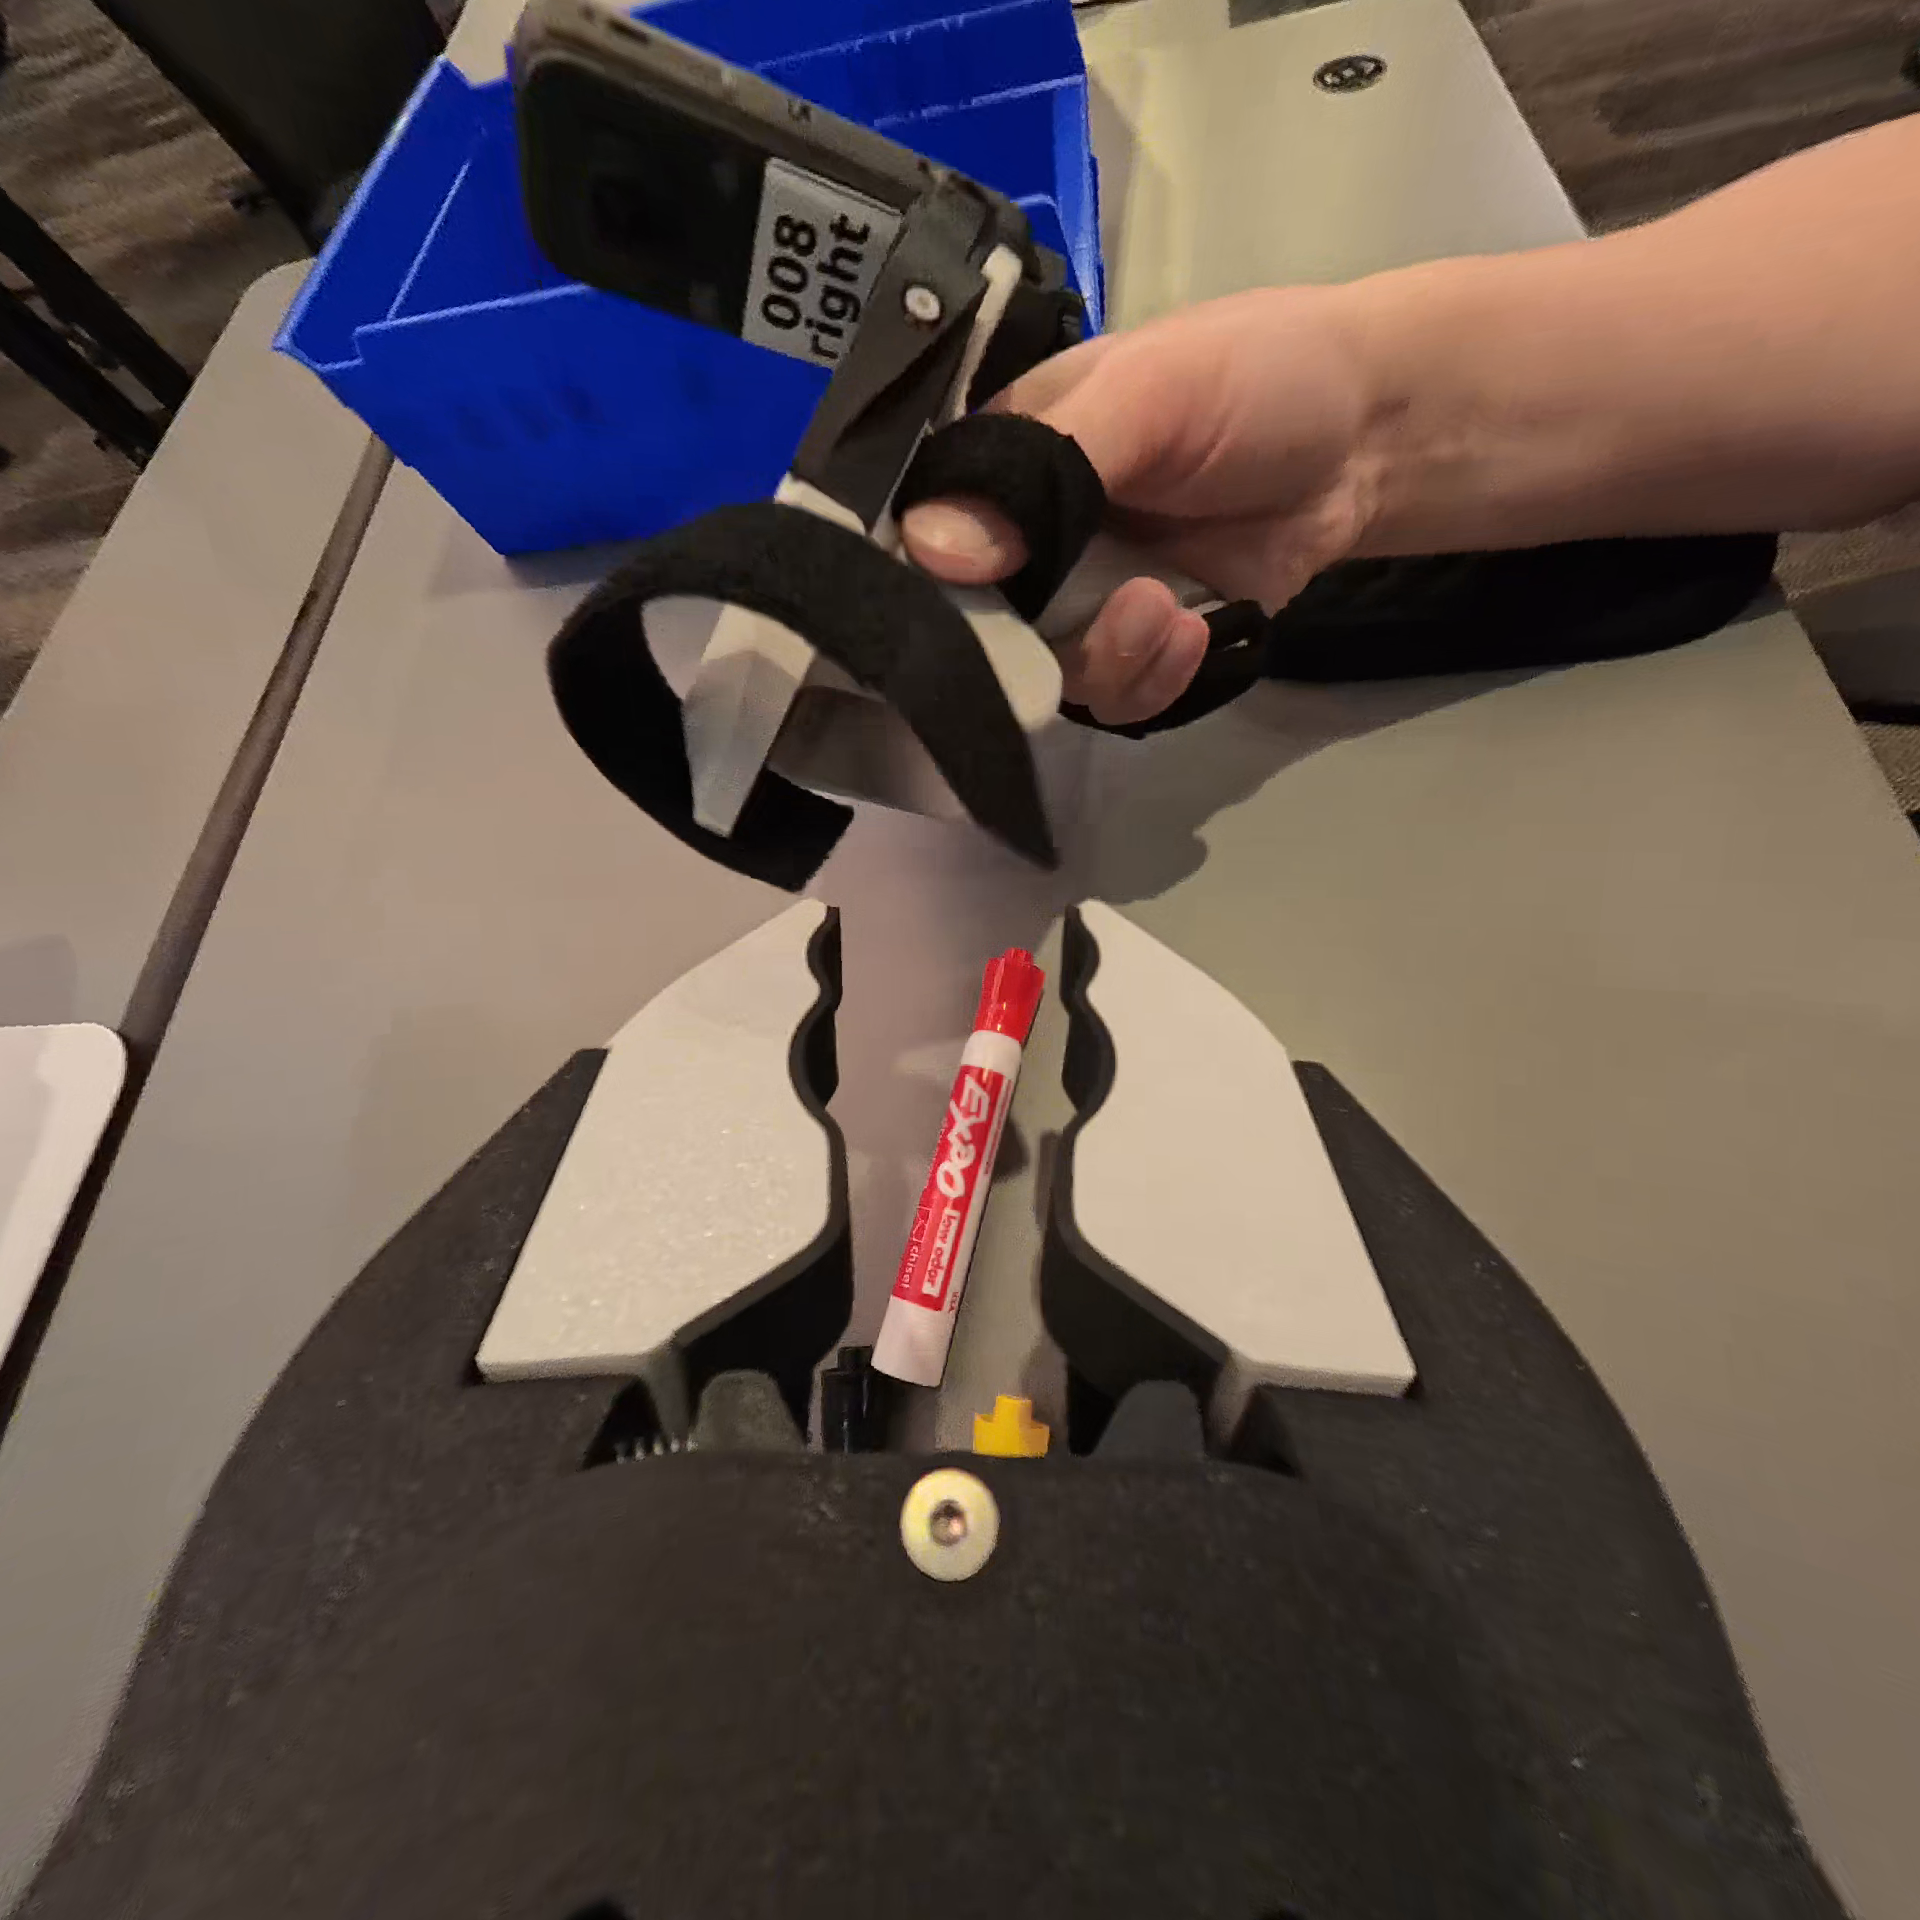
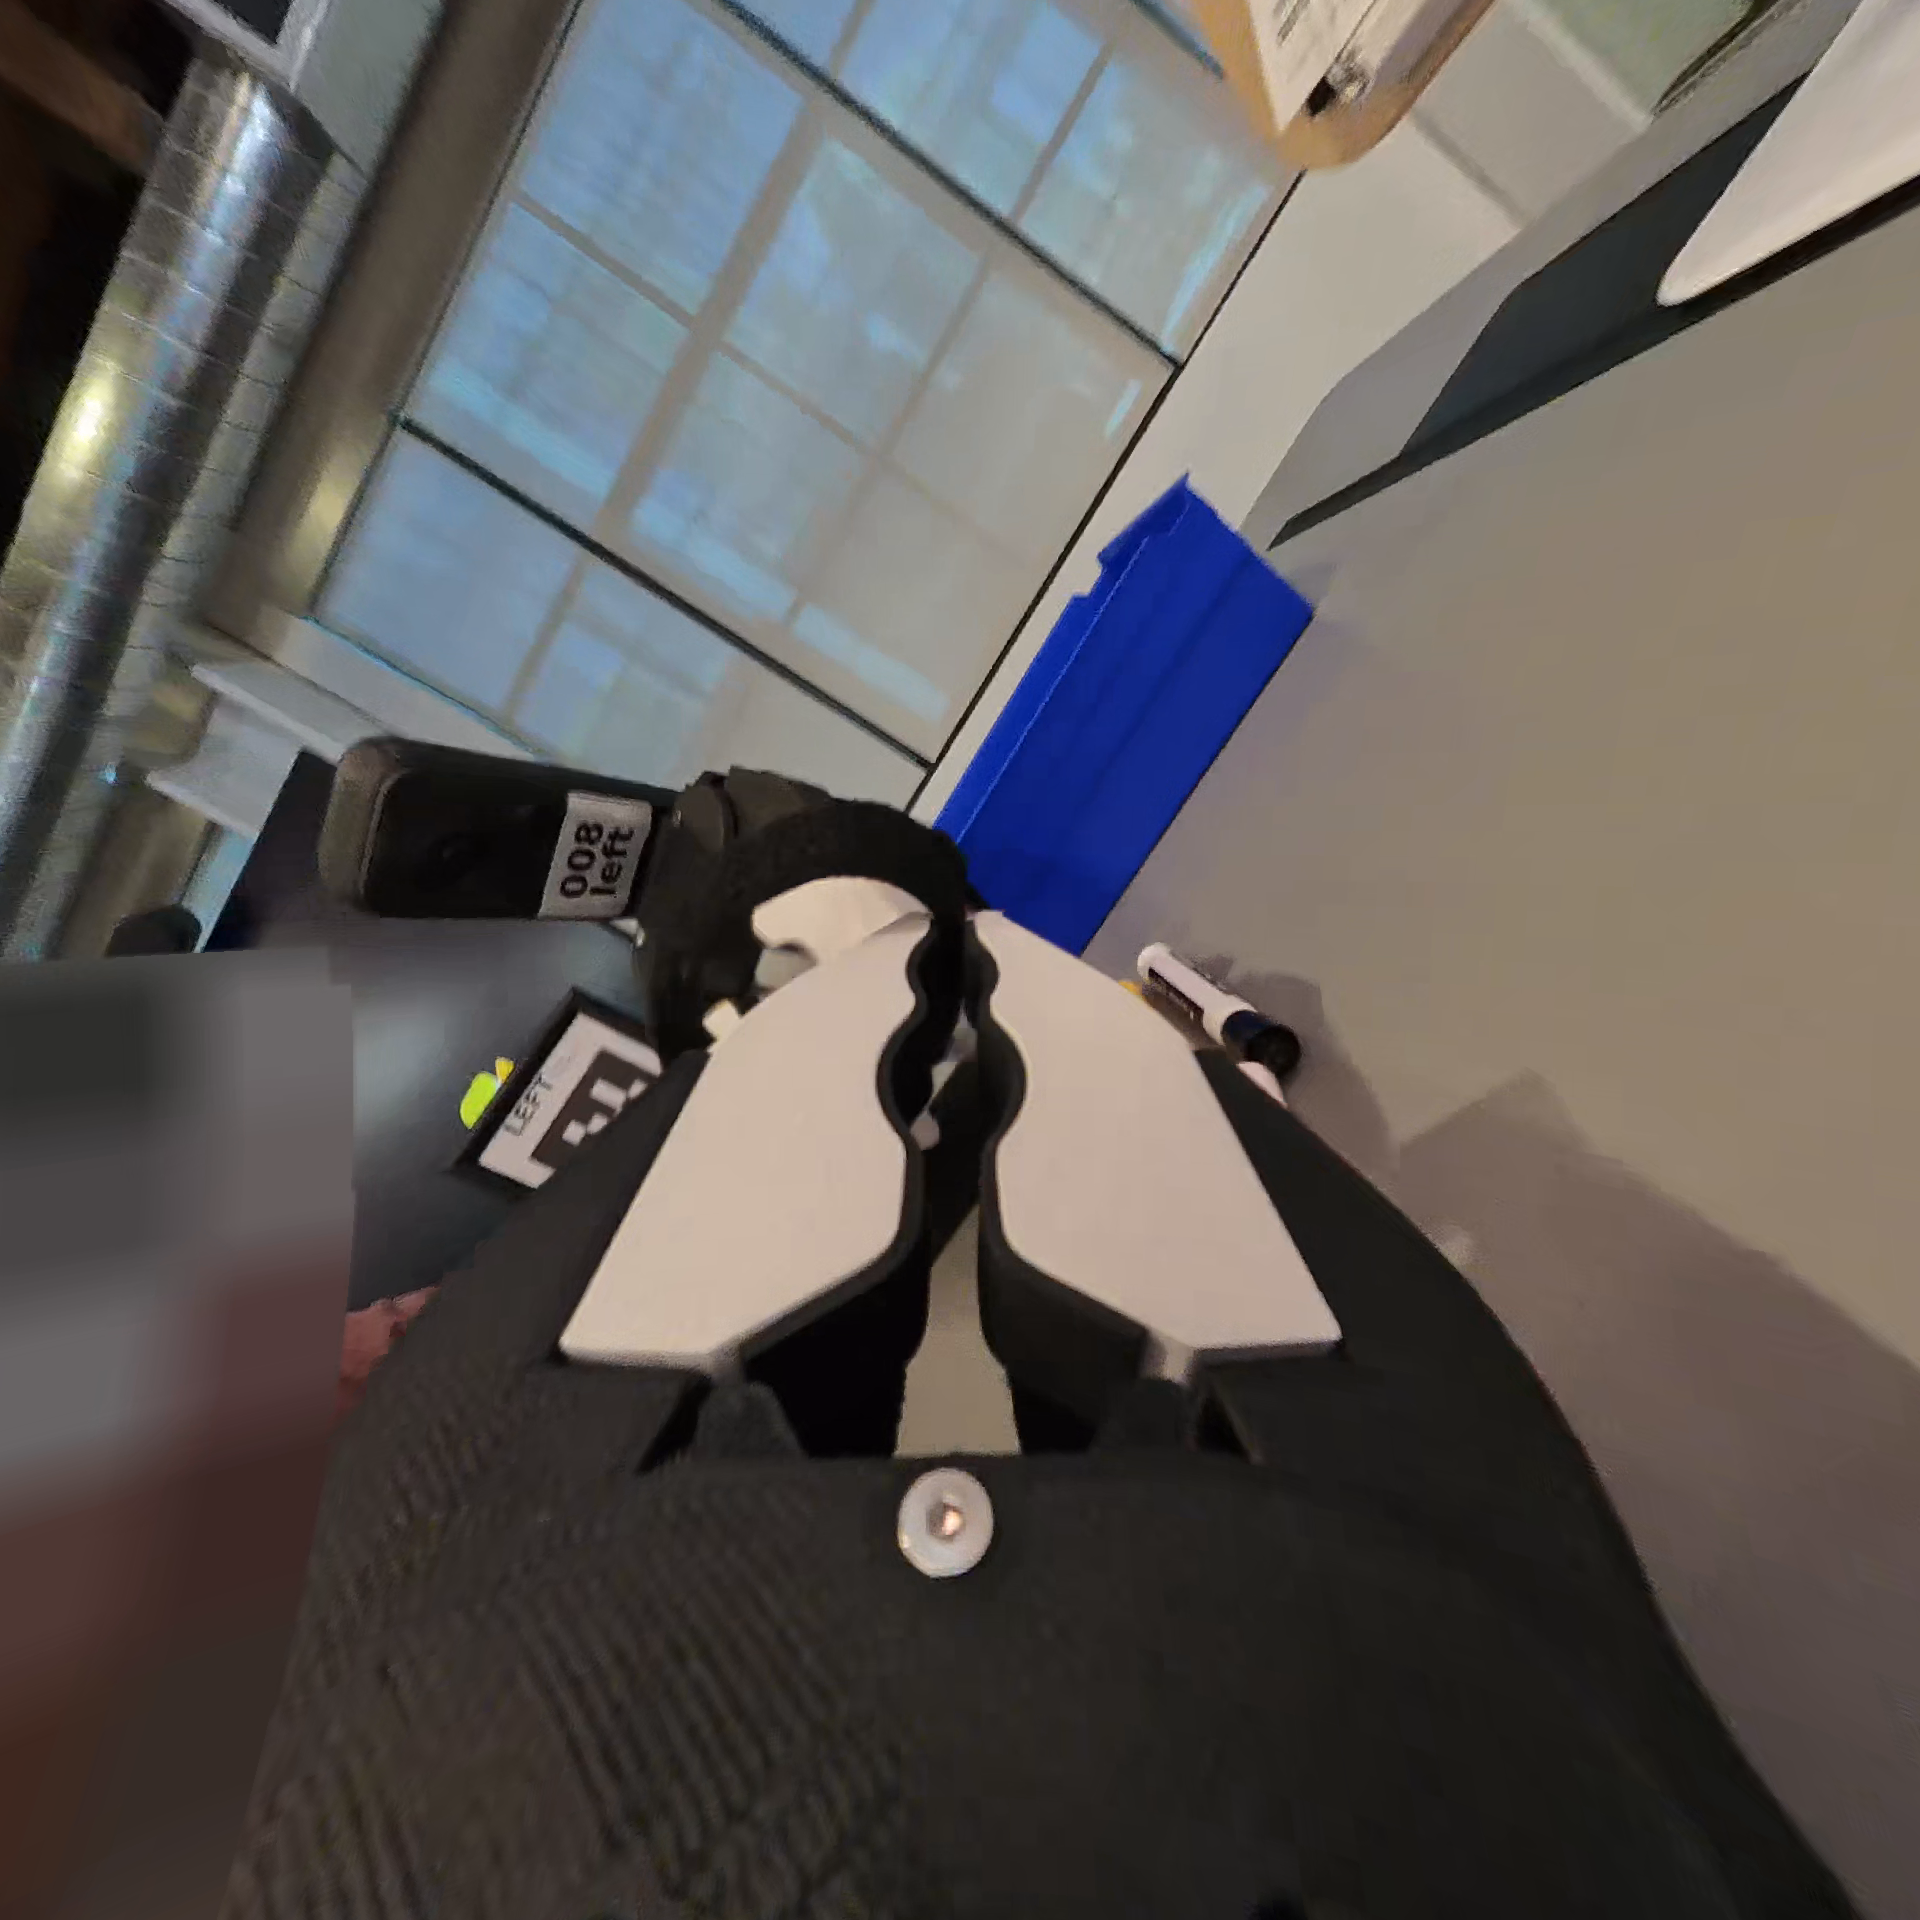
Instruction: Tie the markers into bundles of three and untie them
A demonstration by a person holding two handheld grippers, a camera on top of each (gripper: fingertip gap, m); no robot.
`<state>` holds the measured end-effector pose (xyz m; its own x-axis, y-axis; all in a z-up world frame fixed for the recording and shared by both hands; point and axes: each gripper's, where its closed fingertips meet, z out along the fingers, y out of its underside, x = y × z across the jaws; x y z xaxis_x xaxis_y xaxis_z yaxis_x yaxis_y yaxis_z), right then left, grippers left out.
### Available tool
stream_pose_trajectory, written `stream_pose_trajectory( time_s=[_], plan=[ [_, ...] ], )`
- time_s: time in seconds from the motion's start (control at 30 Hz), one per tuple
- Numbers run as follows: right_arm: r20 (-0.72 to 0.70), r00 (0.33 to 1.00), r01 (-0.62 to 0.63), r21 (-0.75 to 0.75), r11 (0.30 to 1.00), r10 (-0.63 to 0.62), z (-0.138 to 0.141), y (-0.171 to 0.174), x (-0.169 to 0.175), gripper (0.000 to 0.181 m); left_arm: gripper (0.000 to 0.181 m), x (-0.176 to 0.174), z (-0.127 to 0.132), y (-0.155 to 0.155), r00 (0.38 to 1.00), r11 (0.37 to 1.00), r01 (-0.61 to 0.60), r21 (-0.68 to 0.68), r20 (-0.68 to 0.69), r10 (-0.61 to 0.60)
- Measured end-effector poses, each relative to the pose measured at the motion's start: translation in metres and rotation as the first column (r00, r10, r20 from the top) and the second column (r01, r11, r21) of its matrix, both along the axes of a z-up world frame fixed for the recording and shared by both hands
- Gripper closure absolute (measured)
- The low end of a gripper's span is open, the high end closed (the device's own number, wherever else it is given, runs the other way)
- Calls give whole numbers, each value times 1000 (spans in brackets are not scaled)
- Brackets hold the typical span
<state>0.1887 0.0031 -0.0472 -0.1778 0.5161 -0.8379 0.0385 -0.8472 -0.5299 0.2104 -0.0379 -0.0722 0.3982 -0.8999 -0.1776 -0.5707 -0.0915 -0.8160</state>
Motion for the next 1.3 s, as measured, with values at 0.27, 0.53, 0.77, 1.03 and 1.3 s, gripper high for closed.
stream_pose_trajectory(
  time_s=[0.27,0.53,0.77,1.03,1.3],
  plan=[
    [305,932,115,269,956,-198,-32,47,8,178,156,-28,41,1,986,999,-32,13,164,30],
    [865,420,-347,431,833,-273,-107,68,37,178,145,-90,39,0,985,984,-169,-64,23,171],
    [928,214,-533,373,760,-305,-122,71,34,175,139,-119,6,-18,978,962,-174,-212,-152,144],
    [917,243,-546,399,736,-317,-123,77,36,137,131,-148,-24,-24,945,937,-225,-267,-296,142],
    [627,763,-504,729,462,-156,-60,-16,-15,146,132,-161,-51,-30,920,912,-242,-331,-377,107]
  ],
)
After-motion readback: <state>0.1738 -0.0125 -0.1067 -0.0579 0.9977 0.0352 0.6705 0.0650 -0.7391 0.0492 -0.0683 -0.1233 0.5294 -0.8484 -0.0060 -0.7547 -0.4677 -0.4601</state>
